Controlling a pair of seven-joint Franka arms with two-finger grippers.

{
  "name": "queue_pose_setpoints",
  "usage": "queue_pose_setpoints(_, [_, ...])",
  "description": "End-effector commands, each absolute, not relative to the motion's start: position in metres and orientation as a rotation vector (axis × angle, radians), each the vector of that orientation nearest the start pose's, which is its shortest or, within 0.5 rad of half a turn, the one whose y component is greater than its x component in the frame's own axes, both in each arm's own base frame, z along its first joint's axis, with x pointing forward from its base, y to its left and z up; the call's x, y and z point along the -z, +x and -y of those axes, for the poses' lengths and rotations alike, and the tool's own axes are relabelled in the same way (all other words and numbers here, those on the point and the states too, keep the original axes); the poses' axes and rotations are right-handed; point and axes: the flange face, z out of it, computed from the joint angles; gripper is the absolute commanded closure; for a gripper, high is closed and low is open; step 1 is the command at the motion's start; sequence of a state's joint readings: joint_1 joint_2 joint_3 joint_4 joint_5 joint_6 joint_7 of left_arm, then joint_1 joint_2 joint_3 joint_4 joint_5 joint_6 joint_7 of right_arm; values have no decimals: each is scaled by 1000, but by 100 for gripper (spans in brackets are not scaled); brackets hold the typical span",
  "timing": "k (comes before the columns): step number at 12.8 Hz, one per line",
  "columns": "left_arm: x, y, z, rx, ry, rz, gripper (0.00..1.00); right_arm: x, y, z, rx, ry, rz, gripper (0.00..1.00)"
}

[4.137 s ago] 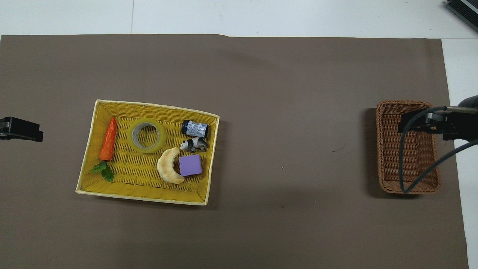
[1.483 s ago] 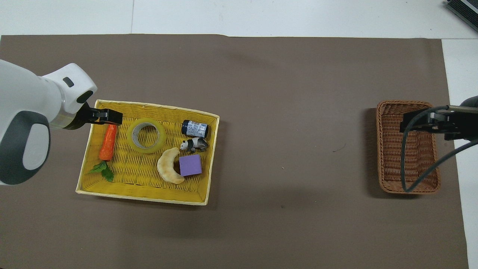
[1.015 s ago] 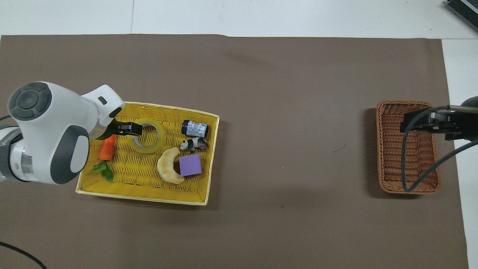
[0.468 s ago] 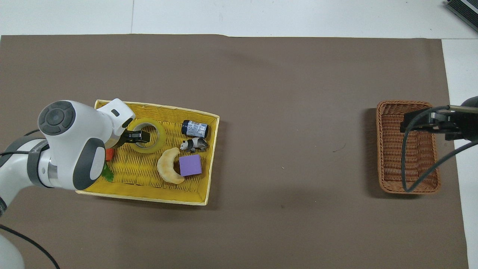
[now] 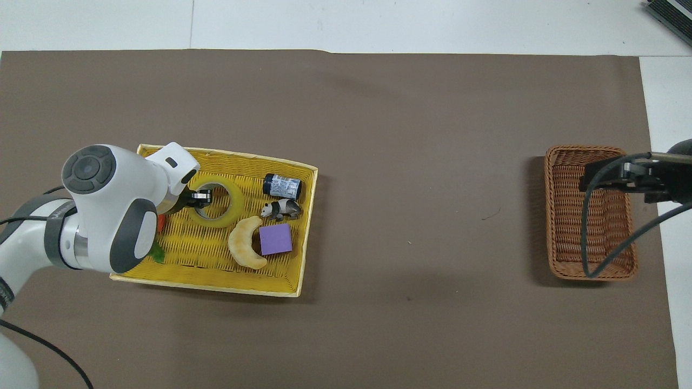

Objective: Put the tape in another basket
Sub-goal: 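Grasp the tape roll rim with the left gripper and lift it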

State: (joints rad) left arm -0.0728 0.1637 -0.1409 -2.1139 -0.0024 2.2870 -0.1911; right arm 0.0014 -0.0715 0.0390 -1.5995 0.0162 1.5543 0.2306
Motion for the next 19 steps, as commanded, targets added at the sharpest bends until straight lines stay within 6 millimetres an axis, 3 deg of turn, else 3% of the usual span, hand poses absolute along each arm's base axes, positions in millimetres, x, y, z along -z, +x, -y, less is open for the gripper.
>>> queue_pose_setpoints(1, [-390, 571, 115, -31, -3167, 7, 100, -650, 532, -20, 57, -3098, -299, 0])
queue_pose_setpoints(3, [-422, 580, 109, -43, -3166, 28, 100, -650, 532, -20, 57, -3098, -299, 0])
queue_pose_setpoints(6, [-488, 583, 92, -33, -3164, 74, 100, -650, 532, -20, 57, -3099, -297, 0])
queue_pose_setpoints(9, [-543, 576, 76, -21, -3157, 108, 100, -650, 532, -20, 57, -3098, -299, 0])
queue_pose_setpoints(12, [-586, 568, 70, -66, -3140, 113, 100, -650, 532, -18, 57, -3099, -304, 0])
queue_pose_setpoints(15, [-621, 546, 68, -46, -3136, 106, 100, -650, 532, -18, 57, -3099, -304, 0])
queue_pose_setpoints(19, [-611, 531, 67, -67, -3131, 106, 100, -647, 530, -14, 49, -3109, -246, 0])
